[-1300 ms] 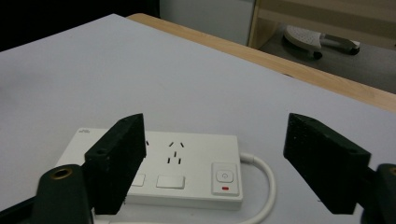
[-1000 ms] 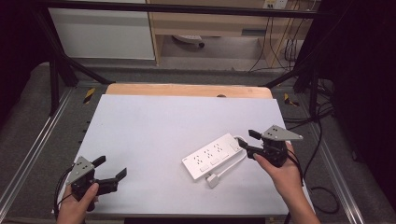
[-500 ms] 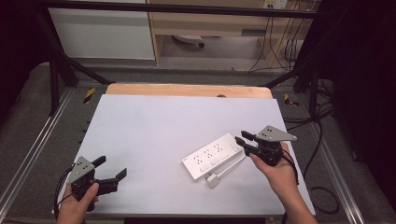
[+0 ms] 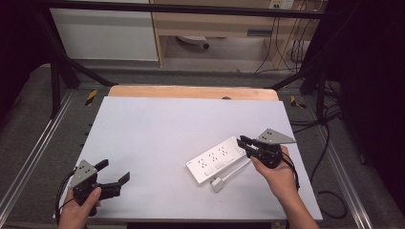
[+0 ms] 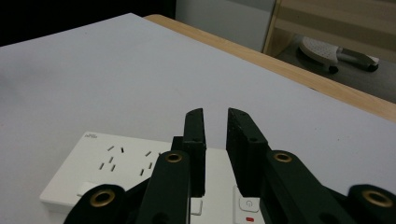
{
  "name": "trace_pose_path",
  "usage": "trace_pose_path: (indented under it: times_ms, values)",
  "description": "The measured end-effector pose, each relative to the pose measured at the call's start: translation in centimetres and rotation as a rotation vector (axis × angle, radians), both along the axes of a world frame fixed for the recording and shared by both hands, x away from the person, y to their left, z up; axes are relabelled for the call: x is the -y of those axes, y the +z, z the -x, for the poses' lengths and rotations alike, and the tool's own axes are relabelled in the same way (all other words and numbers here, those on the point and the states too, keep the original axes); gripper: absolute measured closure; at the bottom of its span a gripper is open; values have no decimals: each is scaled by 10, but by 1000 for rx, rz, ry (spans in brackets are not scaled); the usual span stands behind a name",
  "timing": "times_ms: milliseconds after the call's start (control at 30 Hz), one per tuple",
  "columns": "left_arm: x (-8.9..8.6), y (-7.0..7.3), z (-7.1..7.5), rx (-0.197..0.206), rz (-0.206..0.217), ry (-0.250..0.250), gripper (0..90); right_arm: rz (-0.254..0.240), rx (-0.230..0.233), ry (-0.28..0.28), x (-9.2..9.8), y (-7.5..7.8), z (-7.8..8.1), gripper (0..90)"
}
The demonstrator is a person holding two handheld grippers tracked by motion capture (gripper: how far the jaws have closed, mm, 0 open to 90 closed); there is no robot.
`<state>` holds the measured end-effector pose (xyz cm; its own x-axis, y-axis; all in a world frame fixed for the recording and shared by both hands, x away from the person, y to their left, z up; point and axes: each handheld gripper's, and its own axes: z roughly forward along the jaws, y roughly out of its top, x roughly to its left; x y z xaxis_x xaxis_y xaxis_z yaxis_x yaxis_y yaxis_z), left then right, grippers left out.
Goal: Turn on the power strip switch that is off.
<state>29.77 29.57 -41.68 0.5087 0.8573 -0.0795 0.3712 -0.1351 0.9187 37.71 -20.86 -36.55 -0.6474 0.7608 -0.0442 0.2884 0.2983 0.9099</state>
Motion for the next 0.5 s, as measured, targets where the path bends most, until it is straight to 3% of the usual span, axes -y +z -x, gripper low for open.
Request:
trace_pose_path:
  times_ms: [500]
  values:
    - [0, 1, 0, 6, -3, 1, 56, 34, -2, 8, -5, -13, -5, 833]
